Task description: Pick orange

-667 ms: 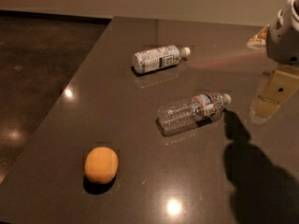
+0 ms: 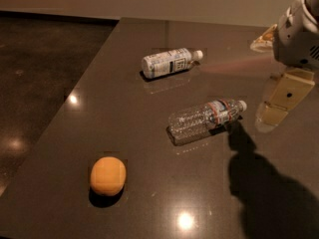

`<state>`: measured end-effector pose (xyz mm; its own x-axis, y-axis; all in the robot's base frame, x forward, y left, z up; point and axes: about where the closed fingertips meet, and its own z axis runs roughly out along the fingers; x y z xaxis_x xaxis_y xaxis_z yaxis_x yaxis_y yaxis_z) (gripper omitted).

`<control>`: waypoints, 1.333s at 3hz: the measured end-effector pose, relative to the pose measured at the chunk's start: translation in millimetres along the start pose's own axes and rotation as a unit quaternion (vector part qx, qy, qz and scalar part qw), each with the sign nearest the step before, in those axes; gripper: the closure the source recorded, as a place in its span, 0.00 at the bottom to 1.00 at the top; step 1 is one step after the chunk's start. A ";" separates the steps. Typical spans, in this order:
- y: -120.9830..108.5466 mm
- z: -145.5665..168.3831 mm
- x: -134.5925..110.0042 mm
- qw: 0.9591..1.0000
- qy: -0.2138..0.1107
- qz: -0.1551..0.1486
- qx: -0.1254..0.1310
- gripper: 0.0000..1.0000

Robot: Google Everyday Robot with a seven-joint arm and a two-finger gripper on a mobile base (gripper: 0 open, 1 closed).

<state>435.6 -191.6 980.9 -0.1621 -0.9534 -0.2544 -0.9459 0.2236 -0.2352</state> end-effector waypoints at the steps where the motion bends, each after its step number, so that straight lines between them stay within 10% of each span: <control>1: 27.6 0.9 -42.8 0.997 -0.052 -0.049 -0.026 0.00; 4: 146.4 72.0 -173.0 0.966 -0.140 -0.171 -0.137 0.00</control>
Offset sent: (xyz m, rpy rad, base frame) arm -0.0785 0.1723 -0.0289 0.2256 0.0968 0.4543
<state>345.4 20.7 922.9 0.2200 -0.8608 -0.4589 -0.9755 -0.1938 -0.1042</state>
